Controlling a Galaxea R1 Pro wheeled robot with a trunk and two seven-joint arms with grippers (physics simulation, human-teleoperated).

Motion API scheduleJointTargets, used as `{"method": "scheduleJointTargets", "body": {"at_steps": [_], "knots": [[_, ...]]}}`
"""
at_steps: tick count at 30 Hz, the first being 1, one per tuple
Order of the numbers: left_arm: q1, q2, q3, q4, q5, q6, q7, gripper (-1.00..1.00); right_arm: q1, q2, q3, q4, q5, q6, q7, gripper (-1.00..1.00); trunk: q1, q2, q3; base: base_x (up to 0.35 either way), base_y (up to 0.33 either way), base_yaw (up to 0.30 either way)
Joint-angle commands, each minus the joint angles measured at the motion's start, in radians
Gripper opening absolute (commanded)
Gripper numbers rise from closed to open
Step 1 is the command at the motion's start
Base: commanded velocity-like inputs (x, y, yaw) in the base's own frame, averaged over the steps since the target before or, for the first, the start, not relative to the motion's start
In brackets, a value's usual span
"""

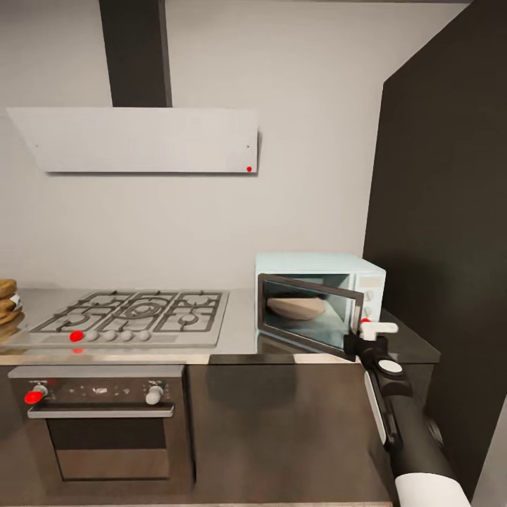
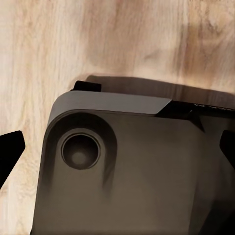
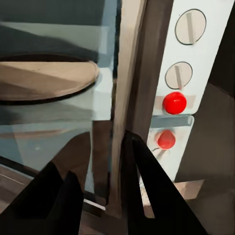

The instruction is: In the kitchen, take the popcorn bag from the countertop, put it into the microwave, and heat it until the popcorn is cooked so the cooked popcorn ends up inside the bag.

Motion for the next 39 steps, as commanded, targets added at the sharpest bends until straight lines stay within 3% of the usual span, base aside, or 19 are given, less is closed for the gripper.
{"method": "scheduleJointTargets", "body": {"at_steps": [1,5,11,12,15,16,22,36,39], "knots": [[0.000,0.000,0.000,0.000,0.007,-0.002,0.000,1.00,-0.001,-0.003,-0.006,-0.007,0.001,0.005,0.008,-1.00,0.000,-0.001,-0.001,0.000,0.000,0.000],[0.000,0.000,0.001,-0.001,0.007,-0.002,0.000,1.00,-0.001,-0.008,-0.013,-0.008,-0.025,0.005,0.023,-1.00,0.000,-0.001,-0.001,0.000,0.000,0.000],[0.000,0.000,0.001,-0.001,0.007,-0.002,0.000,1.00,-0.001,-0.009,-0.014,-0.013,0.042,0.011,0.059,-1.00,0.000,-0.001,-0.001,0.000,0.000,0.000],[0.000,0.000,0.001,-0.001,0.007,-0.002,0.000,1.00,-0.001,-0.009,-0.014,-0.013,0.059,0.011,0.066,1.00,0.000,-0.001,-0.001,0.000,0.000,0.000],[0.000,0.000,0.001,-0.001,0.007,-0.002,0.000,1.00,-0.001,-0.009,-0.014,-0.016,0.042,0.012,0.049,1.00,0.000,-0.001,-0.001,0.000,0.000,0.000],[0.000,0.000,0.001,-0.001,0.007,-0.002,0.000,1.00,-0.001,-0.009,-0.014,-0.020,-0.034,0.012,0.015,1.00,0.000,-0.001,-0.001,0.000,0.000,0.000],[0.000,0.001,0.001,-0.001,0.006,-0.002,-0.001,1.00,-0.001,-0.008,-0.014,-0.025,-0.034,0.012,0.016,1.00,0.000,-0.001,-0.001,-0.019,0.000,0.000],[0.000,0.001,0.001,-0.001,0.007,-0.004,0.000,1.00,-0.001,-0.008,-0.014,-0.024,-0.035,0.011,0.016,1.00,0.000,-0.001,-0.001,-0.247,0.000,0.000],[0.000,0.002,0.001,-0.001,0.007,-0.004,0.000,1.00,-0.001,-0.009,-0.014,-0.023,-0.015,0.009,0.016,1.00,0.000,-0.001,-0.001,-0.012,0.000,0.000]]}}
